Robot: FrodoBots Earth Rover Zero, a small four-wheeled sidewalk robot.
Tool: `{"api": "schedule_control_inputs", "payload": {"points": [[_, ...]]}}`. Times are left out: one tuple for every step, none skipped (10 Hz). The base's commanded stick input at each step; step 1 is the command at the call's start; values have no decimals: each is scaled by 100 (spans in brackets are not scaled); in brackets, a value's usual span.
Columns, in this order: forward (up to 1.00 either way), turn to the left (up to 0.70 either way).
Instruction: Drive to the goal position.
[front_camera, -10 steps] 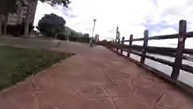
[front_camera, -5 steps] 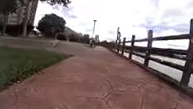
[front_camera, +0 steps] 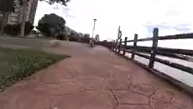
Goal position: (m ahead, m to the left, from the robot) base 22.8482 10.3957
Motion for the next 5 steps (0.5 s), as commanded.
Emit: {"api": "schedule_control_inputs", "payload": {"points": [[70, 0], [70, 0], [70, 0], [70, 0], [70, 0]]}}
